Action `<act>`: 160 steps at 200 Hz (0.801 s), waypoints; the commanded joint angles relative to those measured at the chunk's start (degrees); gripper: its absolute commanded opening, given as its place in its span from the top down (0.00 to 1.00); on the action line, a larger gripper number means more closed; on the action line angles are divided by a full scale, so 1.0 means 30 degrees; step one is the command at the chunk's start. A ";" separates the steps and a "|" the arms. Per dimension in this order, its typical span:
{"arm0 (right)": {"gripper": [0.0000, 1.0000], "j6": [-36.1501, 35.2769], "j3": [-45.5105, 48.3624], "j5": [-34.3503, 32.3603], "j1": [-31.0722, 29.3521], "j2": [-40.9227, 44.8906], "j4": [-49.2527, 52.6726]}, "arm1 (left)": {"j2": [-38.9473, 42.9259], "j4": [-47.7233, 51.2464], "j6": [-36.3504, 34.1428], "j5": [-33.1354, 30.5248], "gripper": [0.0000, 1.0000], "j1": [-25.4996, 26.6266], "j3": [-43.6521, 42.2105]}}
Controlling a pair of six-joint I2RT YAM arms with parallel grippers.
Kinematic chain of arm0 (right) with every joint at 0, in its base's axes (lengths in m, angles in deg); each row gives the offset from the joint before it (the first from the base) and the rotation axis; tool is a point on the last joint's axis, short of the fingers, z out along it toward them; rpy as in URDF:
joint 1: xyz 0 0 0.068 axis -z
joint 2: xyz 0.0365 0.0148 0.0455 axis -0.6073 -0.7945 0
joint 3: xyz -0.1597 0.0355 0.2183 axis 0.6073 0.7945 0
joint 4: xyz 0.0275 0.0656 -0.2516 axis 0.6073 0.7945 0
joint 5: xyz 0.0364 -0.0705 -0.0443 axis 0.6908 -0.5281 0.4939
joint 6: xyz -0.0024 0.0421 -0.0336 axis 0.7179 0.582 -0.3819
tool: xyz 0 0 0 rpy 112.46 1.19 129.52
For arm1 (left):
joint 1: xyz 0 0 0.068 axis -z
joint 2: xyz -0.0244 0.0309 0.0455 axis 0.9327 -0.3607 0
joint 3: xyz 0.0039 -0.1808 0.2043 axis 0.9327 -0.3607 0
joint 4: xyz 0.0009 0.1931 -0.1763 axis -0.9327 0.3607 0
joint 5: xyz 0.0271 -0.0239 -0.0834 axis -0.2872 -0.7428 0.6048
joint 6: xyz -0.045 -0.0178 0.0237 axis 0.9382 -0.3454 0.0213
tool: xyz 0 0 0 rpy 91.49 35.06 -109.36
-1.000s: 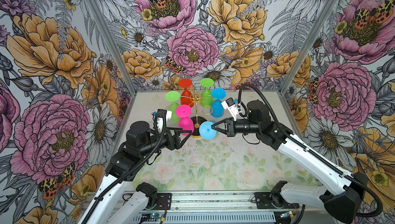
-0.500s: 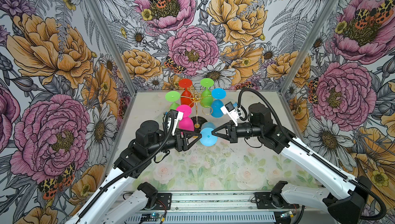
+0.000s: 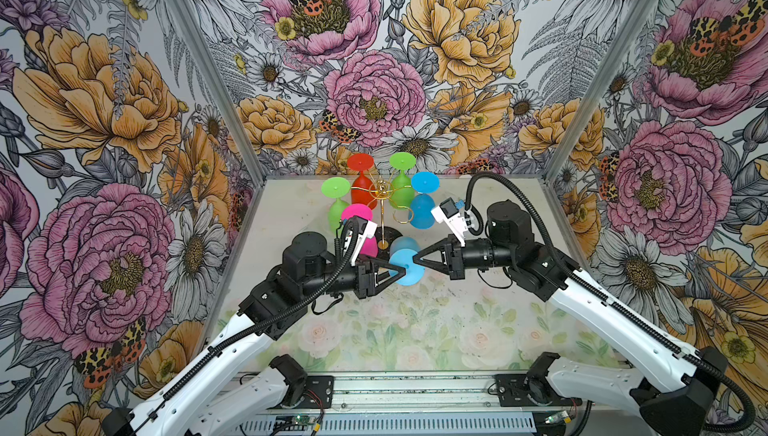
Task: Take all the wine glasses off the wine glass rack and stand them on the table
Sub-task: 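Grasp the light blue glass's foot with the left gripper while the right gripper holds it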
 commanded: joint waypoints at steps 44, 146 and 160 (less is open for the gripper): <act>1.00 -0.0367 -0.0168 -0.0360 -0.0065 0.0212 -0.0383 | -0.0219 -0.0593 -0.0388 0.0462 0.75 0.0425 0.0021; 1.00 -0.0290 0.0008 -0.0755 0.0001 0.0409 -0.0383 | -0.0250 -0.0589 -0.0535 0.0591 0.89 0.0454 -0.0013; 1.00 -0.0235 0.0088 -0.0770 0.0073 0.0475 -0.0369 | -0.0282 -0.0593 -0.0543 0.0597 0.92 0.0447 -0.0014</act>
